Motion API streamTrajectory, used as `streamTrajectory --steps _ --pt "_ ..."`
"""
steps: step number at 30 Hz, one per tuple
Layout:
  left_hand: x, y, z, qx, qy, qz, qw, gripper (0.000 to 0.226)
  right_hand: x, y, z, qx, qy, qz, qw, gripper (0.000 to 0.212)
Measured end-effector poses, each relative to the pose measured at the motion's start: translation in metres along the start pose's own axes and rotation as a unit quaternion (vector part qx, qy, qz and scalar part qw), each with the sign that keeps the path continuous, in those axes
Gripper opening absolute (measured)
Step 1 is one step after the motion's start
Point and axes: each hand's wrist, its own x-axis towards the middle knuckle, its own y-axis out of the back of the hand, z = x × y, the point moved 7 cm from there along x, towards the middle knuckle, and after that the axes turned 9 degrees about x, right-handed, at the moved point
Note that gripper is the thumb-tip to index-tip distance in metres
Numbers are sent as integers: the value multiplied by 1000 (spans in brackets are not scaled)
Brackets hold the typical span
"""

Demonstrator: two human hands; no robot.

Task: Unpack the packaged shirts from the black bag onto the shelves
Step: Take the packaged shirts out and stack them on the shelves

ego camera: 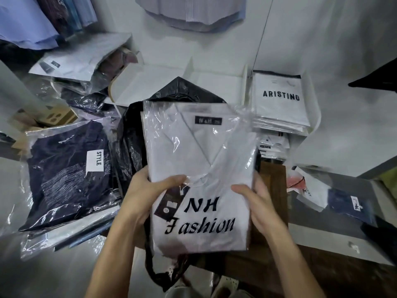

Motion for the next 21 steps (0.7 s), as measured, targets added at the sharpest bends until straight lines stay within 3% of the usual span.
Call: streamTrajectory --steps 4,6,9,13,16,18,21 --pt "3 -8 18 -20 -131 -28 991 77 8 9 -33 -39 67 -18 997 40" --pt "8 -18 7 7 -163 -32 986 63 14 23 -24 -50 53 -25 997 57" --pt "19 -42 -35 33 -142 -62 987 55 17 34 4 -82 -1 -61 995 56" --pt "26 -60 -74 36 -106 -66 992 88 18 41 27 -109 -8 -108 988 10" --pt "29 -63 -81 48 -102 -55 992 86 17 36 32 -117 -15 -189 975 15" --pt "31 -66 -82 61 -102 -47 992 68 20 34 33 -121 1 -176 977 15" --pt "33 -64 -66 62 -120 19 991 67 34 49 33 -137 -2 -61 989 26"
